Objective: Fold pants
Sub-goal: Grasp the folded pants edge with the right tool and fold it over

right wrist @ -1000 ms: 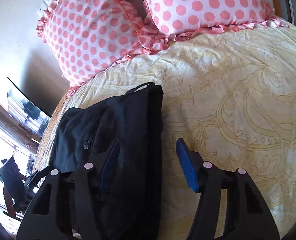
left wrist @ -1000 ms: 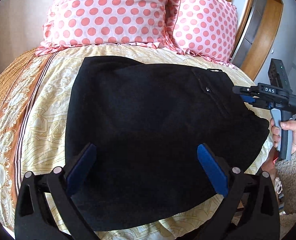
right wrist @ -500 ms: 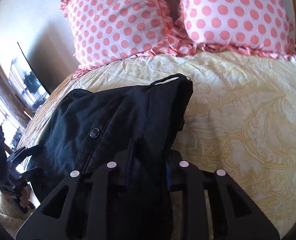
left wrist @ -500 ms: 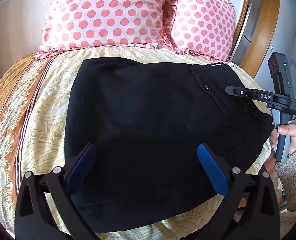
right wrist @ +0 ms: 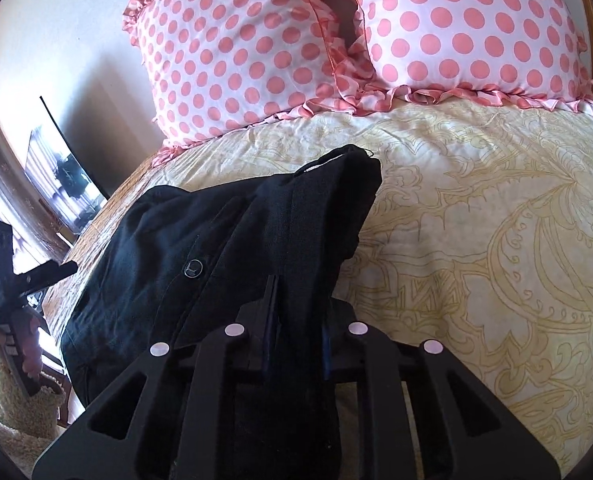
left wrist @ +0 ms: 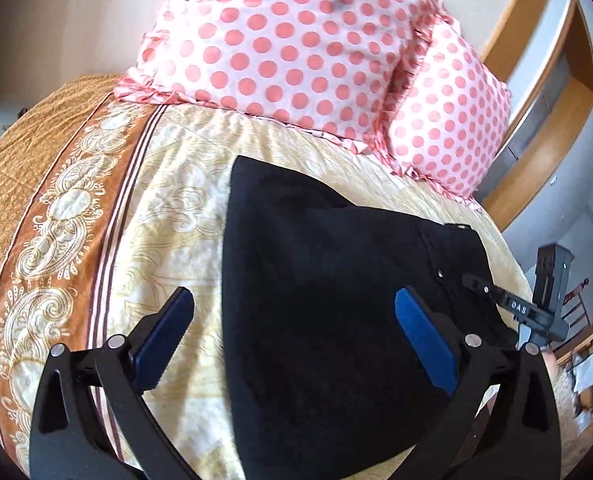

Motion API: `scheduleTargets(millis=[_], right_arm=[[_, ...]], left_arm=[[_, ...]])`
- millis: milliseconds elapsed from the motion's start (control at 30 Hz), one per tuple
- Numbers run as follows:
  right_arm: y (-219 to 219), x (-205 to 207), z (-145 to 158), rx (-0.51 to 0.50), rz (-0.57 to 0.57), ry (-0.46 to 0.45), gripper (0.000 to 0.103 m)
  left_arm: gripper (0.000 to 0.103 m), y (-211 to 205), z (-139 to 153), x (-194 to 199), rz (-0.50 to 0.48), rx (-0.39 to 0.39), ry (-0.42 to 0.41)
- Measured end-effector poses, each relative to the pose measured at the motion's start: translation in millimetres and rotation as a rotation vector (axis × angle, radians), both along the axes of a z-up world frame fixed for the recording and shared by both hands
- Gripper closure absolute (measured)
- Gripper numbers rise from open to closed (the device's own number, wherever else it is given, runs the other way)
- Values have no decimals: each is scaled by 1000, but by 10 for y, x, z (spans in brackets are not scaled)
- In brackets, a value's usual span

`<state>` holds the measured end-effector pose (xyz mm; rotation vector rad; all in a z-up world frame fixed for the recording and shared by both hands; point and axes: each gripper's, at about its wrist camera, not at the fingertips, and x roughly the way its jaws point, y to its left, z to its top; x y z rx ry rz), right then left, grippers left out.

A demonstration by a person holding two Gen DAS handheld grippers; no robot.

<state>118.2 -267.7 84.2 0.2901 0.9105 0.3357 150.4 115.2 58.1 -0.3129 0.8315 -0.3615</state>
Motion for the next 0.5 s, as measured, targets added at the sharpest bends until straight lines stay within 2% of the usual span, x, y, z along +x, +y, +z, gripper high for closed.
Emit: scheduleTargets(millis=[67, 167, 200, 267, 333, 400, 500], right_arm=[[-5, 2, -6, 4, -1, 2, 86], [-6, 2, -7, 5, -2, 4, 86], [-6, 3, -8, 5, -2, 6, 86], [-12, 6, -12, 9, -4, 10, 86], [-25, 17, -25, 19, -5, 17, 86], [-34, 36, -42, 27, -7, 28, 85], [-82, 105, -105, 66, -26, 78, 79]], left_arm=[[4, 57, -71, 211, -6, -15, 67], [18, 63, -244, 473, -33, -54, 176], [25, 52, -293, 540, -41, -72, 209], [27, 0, -283, 594, -45, -56, 194], [40, -56, -303, 655, -64, -47, 214], [42, -96, -309, 686, -59, -32, 206], [52, -145, -310, 723, -40, 13, 196]])
